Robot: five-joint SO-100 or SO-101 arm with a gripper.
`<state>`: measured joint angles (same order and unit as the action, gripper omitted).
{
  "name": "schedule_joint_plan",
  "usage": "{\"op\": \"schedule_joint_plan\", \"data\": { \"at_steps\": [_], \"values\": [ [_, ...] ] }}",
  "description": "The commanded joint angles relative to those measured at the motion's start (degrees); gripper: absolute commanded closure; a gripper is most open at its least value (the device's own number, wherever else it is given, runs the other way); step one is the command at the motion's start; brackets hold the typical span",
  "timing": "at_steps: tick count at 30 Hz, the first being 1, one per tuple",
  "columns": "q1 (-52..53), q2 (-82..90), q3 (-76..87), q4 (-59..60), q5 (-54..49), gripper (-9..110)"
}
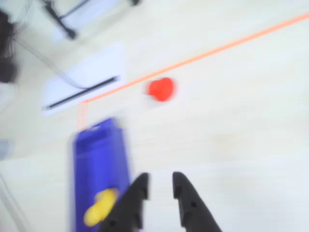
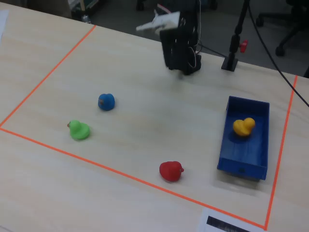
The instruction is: Grasp yellow duck and put it into box.
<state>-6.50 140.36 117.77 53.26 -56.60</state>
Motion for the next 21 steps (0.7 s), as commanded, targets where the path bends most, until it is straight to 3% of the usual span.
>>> {"op": "schedule_joint_plan", "data": {
  "at_steps": [1,5,12,21],
  "values": [
    [2.9,23.0,47.4,-11.5,-1.8,101],
    [5.6,38.1,60.0,-4.6,-5.3,101],
    [6.7,49.4,60.5,19.8,-11.3,101],
    [11.5,49.3,60.5,21.4,-11.6,97]
  ]
}}
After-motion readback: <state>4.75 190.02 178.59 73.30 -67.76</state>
